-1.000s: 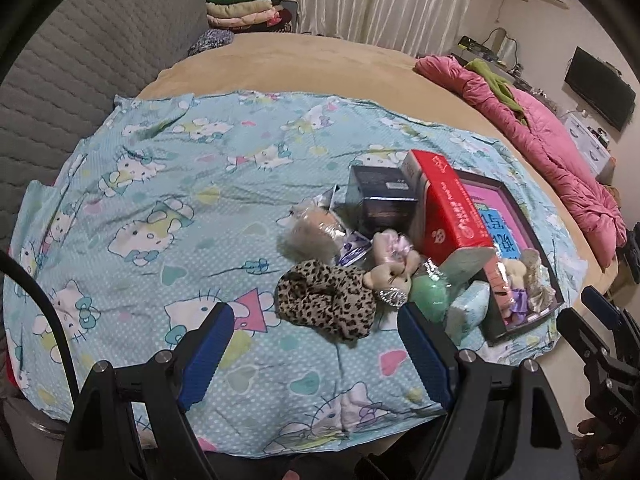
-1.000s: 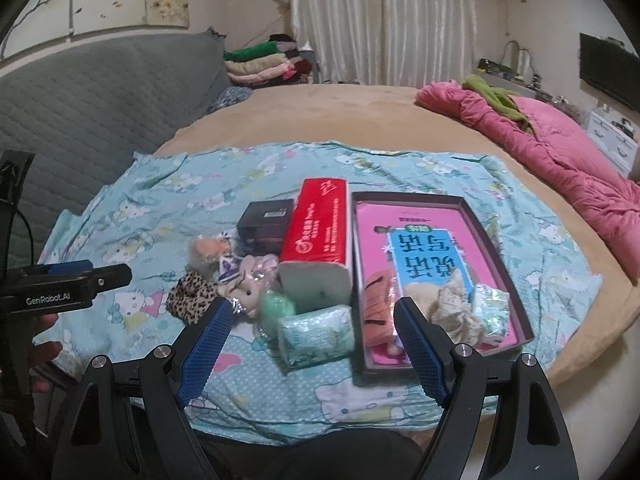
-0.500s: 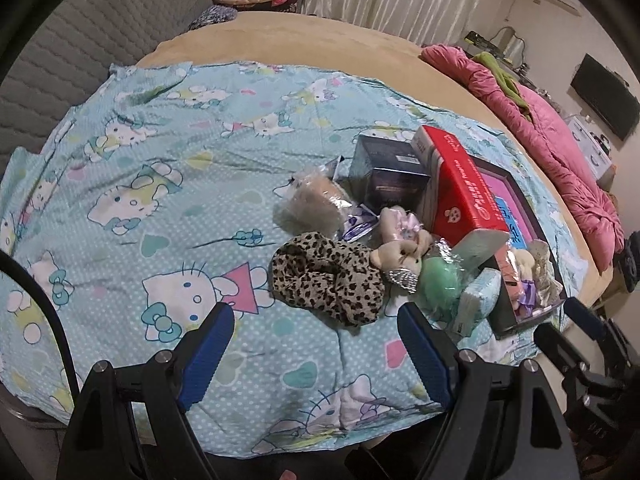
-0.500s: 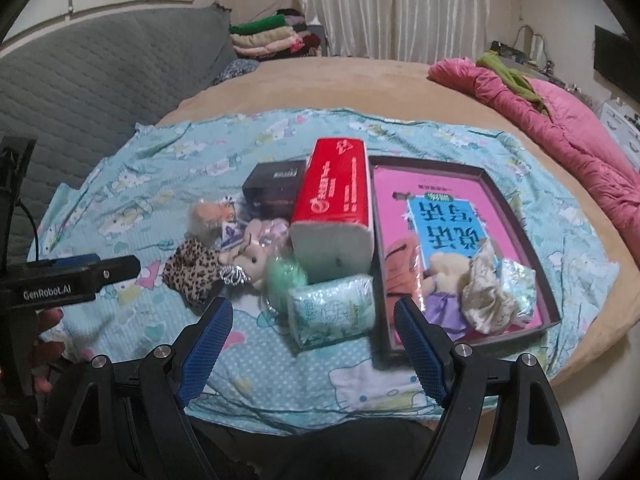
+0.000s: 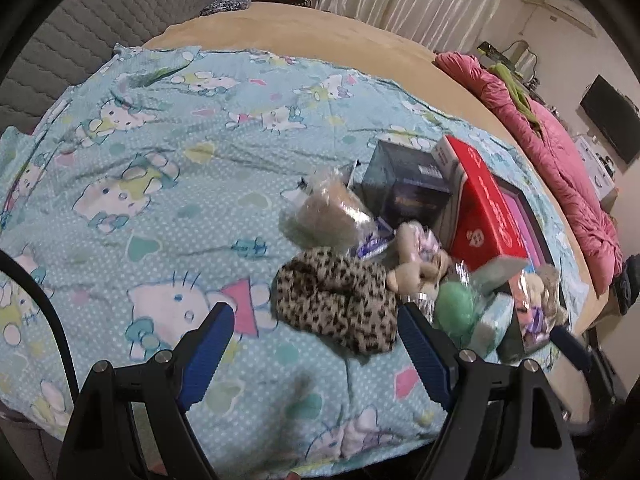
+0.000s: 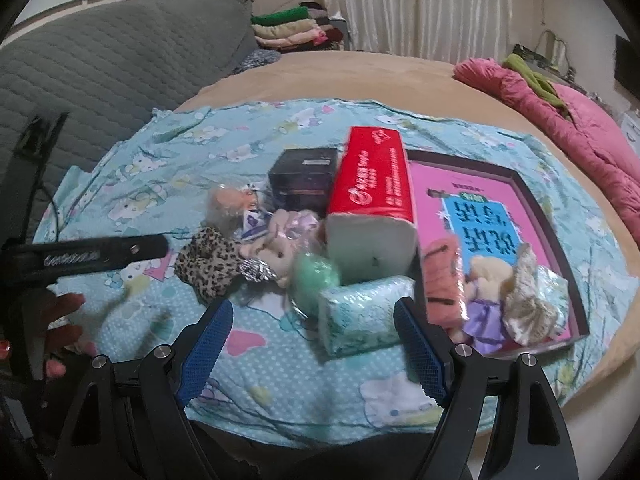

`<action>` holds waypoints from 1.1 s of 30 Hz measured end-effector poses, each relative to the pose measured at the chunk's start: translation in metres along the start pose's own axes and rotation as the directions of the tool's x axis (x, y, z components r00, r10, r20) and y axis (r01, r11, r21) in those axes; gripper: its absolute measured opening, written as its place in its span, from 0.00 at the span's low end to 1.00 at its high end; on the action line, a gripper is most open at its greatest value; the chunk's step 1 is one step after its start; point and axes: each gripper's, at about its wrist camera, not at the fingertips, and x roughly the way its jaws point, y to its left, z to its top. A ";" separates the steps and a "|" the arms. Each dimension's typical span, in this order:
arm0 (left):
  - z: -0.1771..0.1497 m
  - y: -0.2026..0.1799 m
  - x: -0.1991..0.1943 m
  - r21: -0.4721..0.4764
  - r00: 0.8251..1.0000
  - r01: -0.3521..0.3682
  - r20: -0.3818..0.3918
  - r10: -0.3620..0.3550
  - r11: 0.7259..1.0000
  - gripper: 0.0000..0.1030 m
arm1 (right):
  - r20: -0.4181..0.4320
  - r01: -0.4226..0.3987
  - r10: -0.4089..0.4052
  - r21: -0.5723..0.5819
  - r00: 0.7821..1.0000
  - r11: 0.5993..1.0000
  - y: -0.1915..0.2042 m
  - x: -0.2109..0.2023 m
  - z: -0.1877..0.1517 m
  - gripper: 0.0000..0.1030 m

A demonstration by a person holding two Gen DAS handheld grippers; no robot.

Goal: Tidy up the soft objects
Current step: 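Reach the right tool to the green-white tissue pack while the left tool reaches the clear bag, then grasp the green-white tissue pack with the right tool while the left tool grasps the clear bag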

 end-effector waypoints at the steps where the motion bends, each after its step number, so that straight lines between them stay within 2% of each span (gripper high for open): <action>1: 0.003 0.000 0.002 -0.003 1.000 -0.001 0.000 0.001 1.000 0.81 | -0.002 0.001 -0.001 -0.008 1.000 1.000 0.002 0.003 0.001 0.81; 6: 0.025 -0.005 0.020 -0.007 1.000 0.007 -0.002 -0.007 1.000 0.81 | -0.030 0.011 -0.012 -0.049 0.999 0.999 0.006 0.024 0.007 0.81; 13: 0.045 -0.007 0.049 -0.012 0.999 0.014 -0.031 -0.015 1.000 0.81 | -0.095 0.061 -0.076 -0.156 0.993 0.986 0.009 0.056 0.015 0.81; 18: 0.054 -0.005 0.059 -0.025 0.999 0.023 -0.023 -0.023 0.999 0.81 | -0.106 0.065 -0.080 -0.142 0.991 0.988 -0.003 0.058 0.013 0.81; 23: 0.063 0.000 0.073 -0.048 0.999 0.028 -0.035 -0.030 0.998 0.81 | -0.167 0.113 -0.121 -0.056 0.978 0.992 -0.016 0.061 -0.002 0.81; 31: 0.064 0.006 0.083 -0.064 0.999 0.036 -0.037 -0.039 0.997 0.81 | -0.186 0.217 -0.243 -0.148 0.952 0.965 -0.011 0.078 -0.007 0.81; 33: 0.064 0.007 0.085 -0.064 0.998 0.038 -0.038 -0.041 0.997 0.81 | -0.191 0.224 -0.249 -0.144 0.949 0.964 -0.014 0.082 -0.008 0.81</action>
